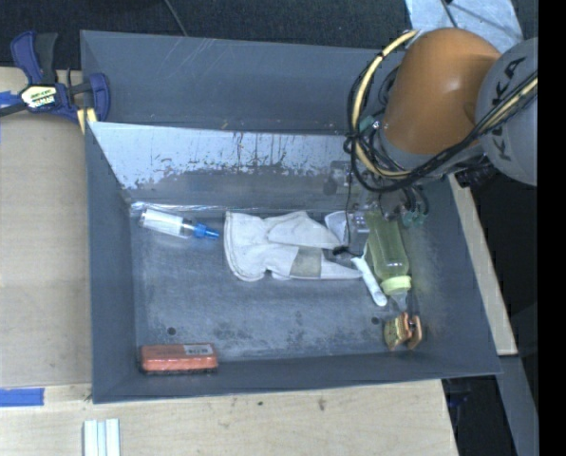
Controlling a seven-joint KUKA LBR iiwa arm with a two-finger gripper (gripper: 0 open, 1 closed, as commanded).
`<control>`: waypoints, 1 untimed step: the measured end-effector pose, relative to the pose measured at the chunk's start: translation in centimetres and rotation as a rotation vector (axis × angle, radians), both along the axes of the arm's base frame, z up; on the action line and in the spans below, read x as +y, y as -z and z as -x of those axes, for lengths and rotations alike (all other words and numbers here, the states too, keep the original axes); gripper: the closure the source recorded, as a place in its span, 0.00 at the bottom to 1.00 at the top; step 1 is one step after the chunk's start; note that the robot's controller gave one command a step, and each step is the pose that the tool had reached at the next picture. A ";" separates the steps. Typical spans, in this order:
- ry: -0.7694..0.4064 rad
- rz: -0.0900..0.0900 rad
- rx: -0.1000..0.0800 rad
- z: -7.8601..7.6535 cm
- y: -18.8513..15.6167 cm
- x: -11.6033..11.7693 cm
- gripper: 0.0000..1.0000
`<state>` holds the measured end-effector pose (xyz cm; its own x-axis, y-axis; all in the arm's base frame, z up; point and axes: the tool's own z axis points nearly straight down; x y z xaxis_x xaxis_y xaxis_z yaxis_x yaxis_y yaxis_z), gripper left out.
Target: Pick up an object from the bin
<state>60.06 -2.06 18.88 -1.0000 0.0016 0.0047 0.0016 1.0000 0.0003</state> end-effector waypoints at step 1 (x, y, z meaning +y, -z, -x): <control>0.000 0.000 -0.008 -0.1 -0.5 0.0 0.00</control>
Offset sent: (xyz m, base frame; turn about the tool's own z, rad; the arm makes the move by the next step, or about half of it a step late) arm 0.0053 0.0238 -0.0700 -0.1902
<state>60.21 -2.07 19.40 -1.0000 0.0015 -0.0037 0.0015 1.0000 0.0000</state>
